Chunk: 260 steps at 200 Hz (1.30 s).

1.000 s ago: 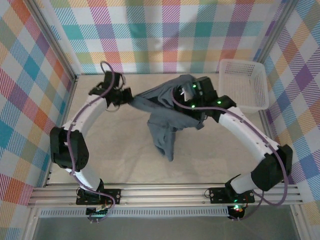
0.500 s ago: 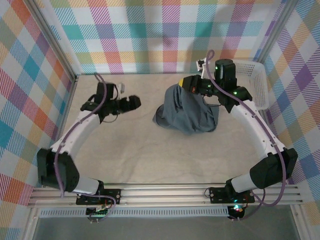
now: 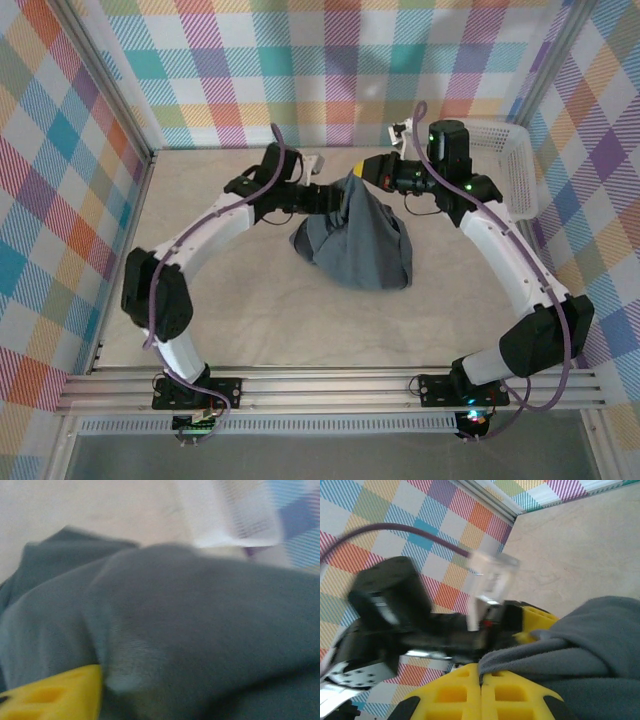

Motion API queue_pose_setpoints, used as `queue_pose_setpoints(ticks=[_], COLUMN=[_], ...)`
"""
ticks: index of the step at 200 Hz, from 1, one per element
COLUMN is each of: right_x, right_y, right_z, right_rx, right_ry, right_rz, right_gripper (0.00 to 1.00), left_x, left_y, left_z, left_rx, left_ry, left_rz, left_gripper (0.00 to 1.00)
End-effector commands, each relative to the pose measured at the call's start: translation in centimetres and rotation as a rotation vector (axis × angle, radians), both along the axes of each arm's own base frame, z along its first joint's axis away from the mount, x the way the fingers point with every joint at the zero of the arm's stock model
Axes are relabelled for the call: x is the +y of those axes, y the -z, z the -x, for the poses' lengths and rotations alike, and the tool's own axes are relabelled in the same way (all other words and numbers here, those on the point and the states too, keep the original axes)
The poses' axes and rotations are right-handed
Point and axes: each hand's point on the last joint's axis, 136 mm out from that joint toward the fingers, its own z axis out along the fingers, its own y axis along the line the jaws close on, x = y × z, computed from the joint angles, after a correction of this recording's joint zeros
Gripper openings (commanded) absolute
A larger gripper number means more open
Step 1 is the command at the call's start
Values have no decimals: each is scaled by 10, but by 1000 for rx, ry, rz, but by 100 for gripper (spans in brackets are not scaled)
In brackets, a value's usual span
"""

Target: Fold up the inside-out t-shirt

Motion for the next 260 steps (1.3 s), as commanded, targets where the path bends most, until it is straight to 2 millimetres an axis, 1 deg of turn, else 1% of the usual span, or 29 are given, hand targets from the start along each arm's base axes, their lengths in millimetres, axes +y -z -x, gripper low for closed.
queue_pose_setpoints(ticks=[1,6,10,21,36,52,56,58,60,70,79,89,94,97,103,108,121,132,146,163,175,189,201,209,215,223,232,246,260], right_x=[-25,-33,-42,-64,-81,-84,-85,-86,-86,-91,-92,-90,-89,-88,-87,-87,-77,-60,-35,-1,16,23,32,39,43,45,47,48,43], right_y=[-47,-46,-42,-24,14,87,107,124,129,183,223,247,252,252,248,241,214,190,166,152,158,173,184,187,187,182,169,132,84], right_z=[16,17,17,18,26,45,51,55,57,77,97,117,124,126,128,127,118,111,102,87,74,50,37,33,31,31,37,59,80], right_rx=[-126,-124,-118,-78,-29,66,91,117,124,201,230,239,235,229,206,179,63,-61,-197,-264,-283,-290,-287,-274,-255,-229,-215,-211,-182], right_ry=[55,81,106,173,209,191,191,194,195,216,212,174,153,146,135,132,102,47,-26,-106,-128,-90,-95,-118,-136,-145,-165,-220,-277], right_rz=[-39,-40,-41,-37,25,114,120,126,127,165,218,275,297,308,322,324,309,316,348,330,352,399,404,396,392,389,368,268,41], right_gripper=[0,0,0,0,0,0,0,0,0,0,0,0,6,11,29,38,48,58,66,70,71,72,69,60,46,19,1,0,0], left_x=[44,57,66,82,84,67,63,61,60,55,54,52,50,49,45,42,34,27,21,16,13,11,12,14,17,22,36,66,93], left_y=[26,32,36,33,15,-5,-10,-10,-12,-19,-21,-23,-24,-25,-26,-28,-30,-33,-37,-47,-58,-70,-77,-79,-80,-76,-60,-28,9], left_z=[-11,-14,-16,-18,-12,4,8,10,12,17,23,30,33,36,40,43,50,54,55,55,54,55,55,54,54,50,48,36,20], left_rx=[61,91,115,130,110,95,96,97,99,86,87,83,80,76,69,63,62,64,62,58,45,25,15,9,4,2,25,7,-11], left_ry=[-169,-217,-249,-299,-266,-162,-141,-131,-127,-118,-122,-121,-114,-107,-92,-78,-48,-20,-7,-5,-1,6,-5,-15,-25,-52,-95,-179,-248], left_rz=[-135,-134,-122,-43,62,159,187,198,208,262,295,327,337,341,345,345,340,340,336,347,361,369,371,365,352,312,221,42,-68], left_gripper=[9,0,0,0,0,0,0,0,0,0,0,0,0,0,0,0,0,0,0,0,0,0,0,0,0,0,0,0,0])
